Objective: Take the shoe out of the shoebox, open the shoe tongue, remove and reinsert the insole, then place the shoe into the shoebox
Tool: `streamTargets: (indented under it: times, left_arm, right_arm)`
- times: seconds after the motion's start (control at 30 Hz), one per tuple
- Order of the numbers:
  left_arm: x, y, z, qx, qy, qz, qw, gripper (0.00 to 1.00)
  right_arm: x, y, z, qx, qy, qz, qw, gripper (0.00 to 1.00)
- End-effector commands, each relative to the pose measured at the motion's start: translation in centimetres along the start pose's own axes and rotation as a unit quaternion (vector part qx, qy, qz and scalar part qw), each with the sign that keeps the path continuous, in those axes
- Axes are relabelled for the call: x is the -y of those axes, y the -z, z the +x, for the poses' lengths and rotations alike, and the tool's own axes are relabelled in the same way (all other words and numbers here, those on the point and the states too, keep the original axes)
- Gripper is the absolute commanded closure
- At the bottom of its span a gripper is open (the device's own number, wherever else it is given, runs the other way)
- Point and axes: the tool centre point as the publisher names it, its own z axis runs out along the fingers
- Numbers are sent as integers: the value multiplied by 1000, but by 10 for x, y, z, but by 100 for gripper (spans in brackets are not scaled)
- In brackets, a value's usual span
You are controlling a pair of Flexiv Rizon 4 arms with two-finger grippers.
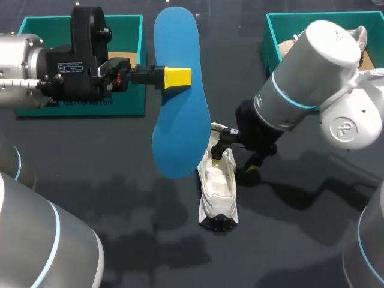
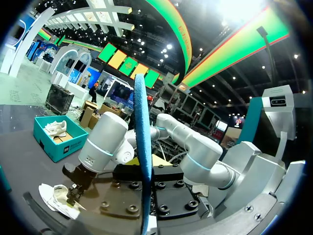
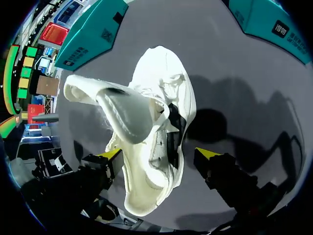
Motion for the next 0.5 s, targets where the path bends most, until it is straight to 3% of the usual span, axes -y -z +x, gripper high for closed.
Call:
streamTargets:
  times: [0.03,0.2,0.23,0.37,0.43,0.5]
  left_arm:
    - [0,-2,-1,0,0,0,1000,100]
    - [0,-2,-1,0,0,0,1000,100]
    - [0,-2,-1,0,0,0,1000,100]
    - [0,-2,-1,0,0,0,1000,100]
    - [0,-2,-1,0,0,0,1000,100]
    - [0,-2,-1,0,0,0,1000,100]
  right_arm:
    - [3,10,-9,-11,1,0,1000,0]
    - [3,10,-9,-11,1,0,1000,0]
    - [3,9,-10,-48,12,9,999,0]
    - [7,43,-11,-91,21,-23,995,0]
    - [5,63,-12,-134,19,-20,991,0]
    - [5,79,-8,-144,16,-29,989,0]
